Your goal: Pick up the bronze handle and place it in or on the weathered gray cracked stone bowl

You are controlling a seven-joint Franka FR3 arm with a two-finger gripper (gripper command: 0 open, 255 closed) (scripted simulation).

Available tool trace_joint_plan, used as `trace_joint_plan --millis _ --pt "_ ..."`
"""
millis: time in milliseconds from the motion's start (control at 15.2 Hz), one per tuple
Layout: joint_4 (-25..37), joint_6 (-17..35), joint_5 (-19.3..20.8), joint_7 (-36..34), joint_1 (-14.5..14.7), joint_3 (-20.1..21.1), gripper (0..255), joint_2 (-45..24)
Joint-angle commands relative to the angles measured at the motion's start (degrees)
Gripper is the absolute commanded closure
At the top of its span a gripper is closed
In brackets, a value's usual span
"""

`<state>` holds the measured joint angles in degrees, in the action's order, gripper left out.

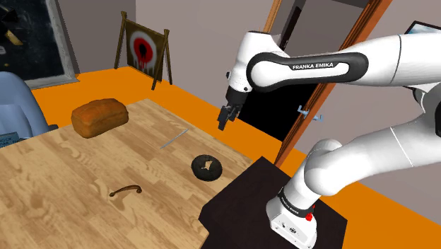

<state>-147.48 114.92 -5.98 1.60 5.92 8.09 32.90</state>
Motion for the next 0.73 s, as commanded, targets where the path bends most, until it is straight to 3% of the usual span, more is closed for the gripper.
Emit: trace_joint_plan --millis 0,330,660 --pt "-0.6 4.3 -0.4 -1.7 0.8 2.1 0 -3.1" --pt "0.0 14.1 0.7 -6.2 1.7 7.1 0 -12.5" --pt "2.8 22.8 5.5 -12.8 1.5 11.7 0 -23.4"
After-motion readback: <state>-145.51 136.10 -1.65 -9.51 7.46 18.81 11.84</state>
